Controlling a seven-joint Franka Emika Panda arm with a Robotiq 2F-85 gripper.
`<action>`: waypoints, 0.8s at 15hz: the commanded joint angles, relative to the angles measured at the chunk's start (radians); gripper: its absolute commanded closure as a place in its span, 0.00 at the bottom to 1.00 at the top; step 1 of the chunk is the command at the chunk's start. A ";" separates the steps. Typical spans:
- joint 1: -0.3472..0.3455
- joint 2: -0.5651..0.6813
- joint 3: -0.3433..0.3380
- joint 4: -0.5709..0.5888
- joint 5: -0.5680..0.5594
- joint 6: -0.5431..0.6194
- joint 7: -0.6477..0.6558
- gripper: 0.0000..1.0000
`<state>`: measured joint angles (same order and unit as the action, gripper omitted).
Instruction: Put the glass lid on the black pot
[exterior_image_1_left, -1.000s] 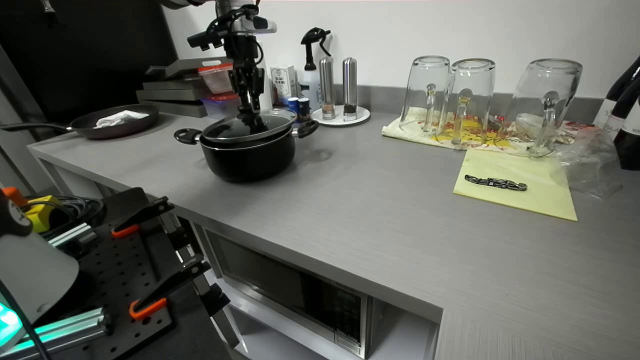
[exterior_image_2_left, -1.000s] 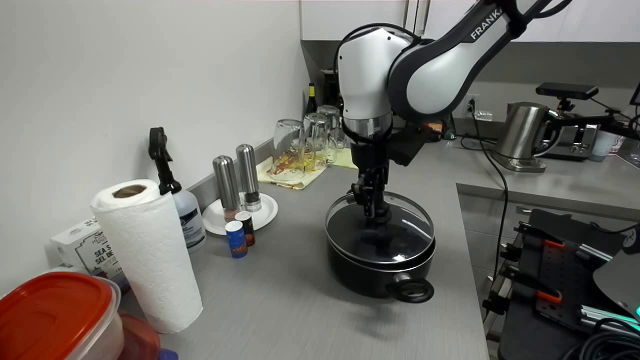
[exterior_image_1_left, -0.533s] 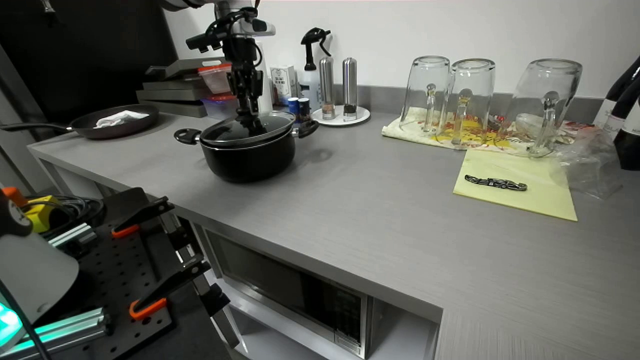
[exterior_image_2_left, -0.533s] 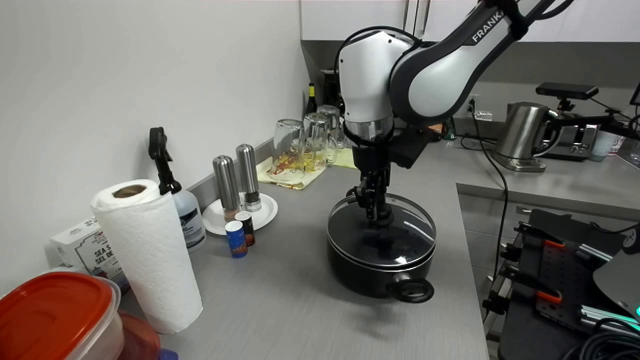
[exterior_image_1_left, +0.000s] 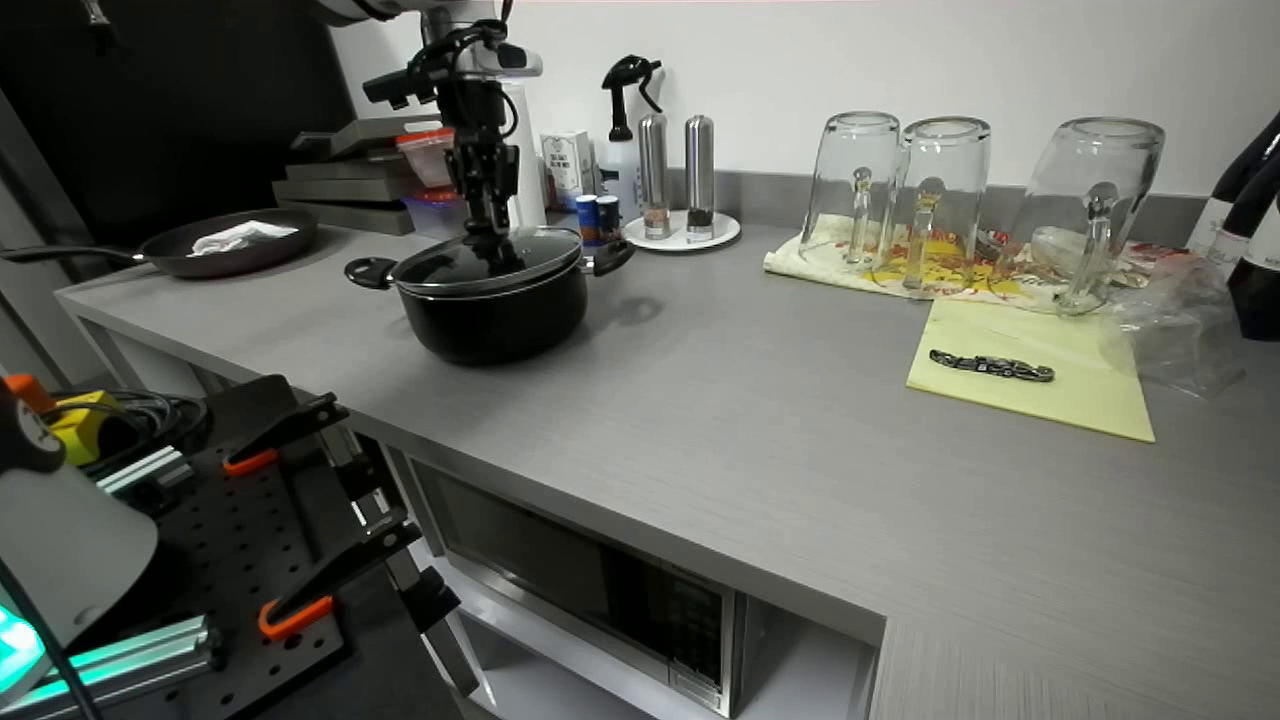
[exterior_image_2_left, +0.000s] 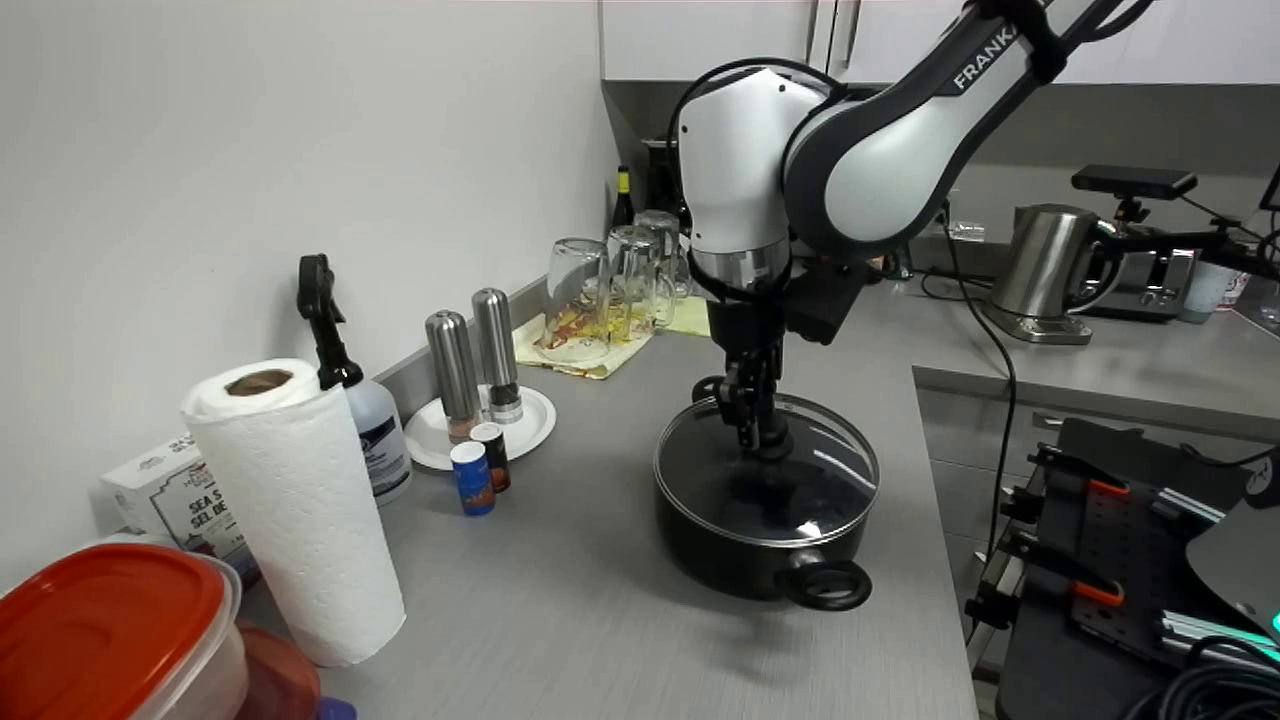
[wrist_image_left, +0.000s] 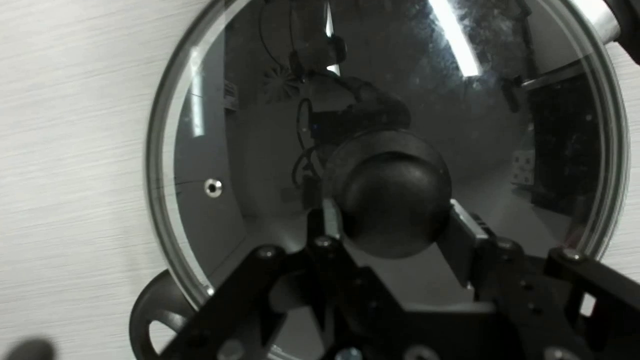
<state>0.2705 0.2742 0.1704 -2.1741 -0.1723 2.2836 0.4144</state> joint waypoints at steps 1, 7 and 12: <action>0.014 -0.022 0.003 -0.010 0.007 0.003 -0.027 0.75; 0.013 -0.028 0.009 -0.008 0.014 0.002 -0.035 0.75; 0.011 -0.037 0.013 -0.003 0.024 0.000 -0.044 0.75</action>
<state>0.2735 0.2704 0.1822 -2.1732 -0.1692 2.2836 0.3966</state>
